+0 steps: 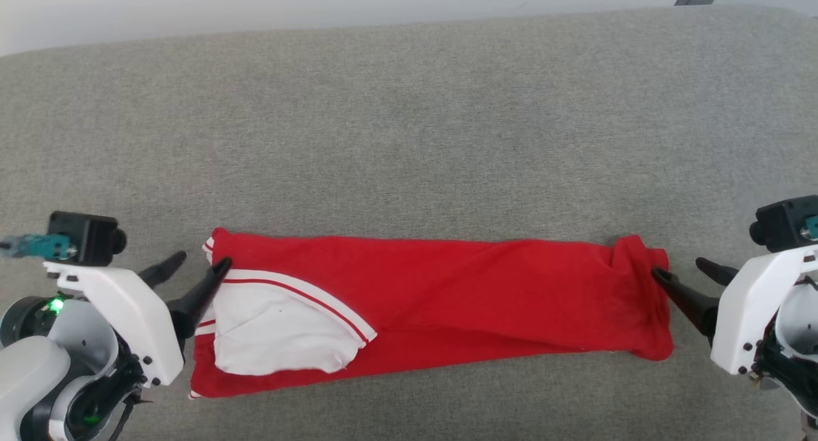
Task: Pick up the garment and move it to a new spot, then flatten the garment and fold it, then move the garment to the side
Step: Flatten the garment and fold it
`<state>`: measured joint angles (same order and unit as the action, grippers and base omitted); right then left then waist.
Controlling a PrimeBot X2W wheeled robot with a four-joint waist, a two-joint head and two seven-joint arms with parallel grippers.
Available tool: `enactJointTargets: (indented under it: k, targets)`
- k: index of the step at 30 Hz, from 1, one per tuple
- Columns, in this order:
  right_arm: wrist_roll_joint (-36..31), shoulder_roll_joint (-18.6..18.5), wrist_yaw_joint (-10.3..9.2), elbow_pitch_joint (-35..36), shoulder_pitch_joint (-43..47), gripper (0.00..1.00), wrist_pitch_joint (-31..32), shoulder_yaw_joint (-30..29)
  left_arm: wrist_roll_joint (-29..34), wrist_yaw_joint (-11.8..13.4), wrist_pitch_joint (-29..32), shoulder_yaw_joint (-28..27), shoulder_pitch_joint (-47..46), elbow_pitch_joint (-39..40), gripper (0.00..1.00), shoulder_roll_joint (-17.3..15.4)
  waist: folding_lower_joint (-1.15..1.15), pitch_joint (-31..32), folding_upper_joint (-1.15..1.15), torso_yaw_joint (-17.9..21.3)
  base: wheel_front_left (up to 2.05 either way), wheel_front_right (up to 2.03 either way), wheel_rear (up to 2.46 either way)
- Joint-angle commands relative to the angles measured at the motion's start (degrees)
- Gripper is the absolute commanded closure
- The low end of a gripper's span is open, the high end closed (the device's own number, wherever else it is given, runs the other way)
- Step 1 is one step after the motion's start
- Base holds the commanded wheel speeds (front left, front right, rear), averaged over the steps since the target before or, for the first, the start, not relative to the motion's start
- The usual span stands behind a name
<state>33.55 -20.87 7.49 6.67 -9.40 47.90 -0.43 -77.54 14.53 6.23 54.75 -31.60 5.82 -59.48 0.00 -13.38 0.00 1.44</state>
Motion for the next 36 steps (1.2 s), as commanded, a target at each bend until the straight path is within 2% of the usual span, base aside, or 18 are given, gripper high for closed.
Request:
enactJointTargets:
  k: [1, 9, 16, 18, 19, 21, 27, 29, 30, 31, 36]
  targets:
    - [-0.2, 0.5, 0.00, -0.6, -0.6, 0.00, -0.3, -0.7, 0.8, -0.3, -3.0, -0.8, 1.7, -0.2, 0.00, 0.1, 0.00, -0.1, 0.00, -0.4, 0.00, 0.00, 0.00]
    - [-0.3, 0.8, 0.00, -7.7, -2.6, 0.00, 0.5, -1.6, 3.9, -0.4, -17.2, -3.5, 5.9, -1.4, 0.00, 0.6, 0.00, -0.3, 0.00, -2.6, 0.00, 0.00, 0.00]
    - [0.7, 0.8, 0.00, -14.4, -4.0, 0.00, 1.3, -0.4, 7.1, -0.8, -21.4, -8.8, 10.2, -3.9, 0.00, 3.7, 0.00, -0.5, 0.00, -5.2, 0.00, 0.00, 0.00]
    - [1.4, 1.2, 0.00, -16.5, -4.4, 0.00, 1.6, 0.3, 9.5, -0.5, -21.5, -13.3, 11.9, -4.5, 0.00, 5.9, 0.00, -0.6, 0.00, -5.9, 0.00, 0.00, 0.00]
    - [1.4, 1.2, 0.00, -16.5, -4.4, 0.00, 1.6, 0.3, 9.5, -0.5, -21.5, -13.3, 11.9, -4.5, 0.00, 5.9, 0.00, -0.6, 0.00, -5.9, 0.00, 0.00, 0.00]
    - [1.4, 1.1, 0.00, -18.8, -4.8, 0.00, 1.8, 1.6, 11.3, -1.0, -21.5, -17.9, 15.5, -5.1, 0.00, 8.6, 0.00, -0.6, 0.00, -6.3, 0.00, 0.00, 0.00]
    - [3.7, 2.3, 0.07, -24.3, -6.4, 0.00, 2.9, 5.6, 20.0, -5.1, -21.5, -31.4, 24.4, -6.9, 0.00, 17.7, 0.00, -0.1, 0.00, -7.7, 0.00, 0.00, 0.00]
    - [5.6, 2.8, 0.19, -24.8, -6.9, 0.61, 3.7, 6.9, 22.9, -6.8, -21.5, -35.2, 27.0, -7.3, 0.00, 20.7, 0.00, 0.1, 0.00, -8.0, 0.00, 0.00, 0.00]
    - [6.5, 2.8, 0.20, -24.7, -7.0, 0.85, 3.9, 7.5, 24.3, -7.7, -21.5, -37.2, 28.0, -7.4, 0.00, 22.4, 0.00, 0.3, 0.00, -8.3, 0.00, 0.00, 0.00]
    - [7.0, 2.4, 0.20, -24.5, -7.1, 1.00, 4.0, 7.7, 25.7, -8.5, -21.5, -39.0, 29.1, -7.4, 0.00, 23.6, 0.00, 0.4, 0.00, -8.4, 0.00, 0.00, 0.00]
    - [9.5, 0.3, 0.12, -23.2, -7.7, 1.00, 4.2, 7.5, 31.5, -12.9, -21.5, -46.7, 33.9, -8.2, 0.00, 30.3, 0.00, 1.2, 0.00, -8.6, 0.00, 0.00, 0.00]
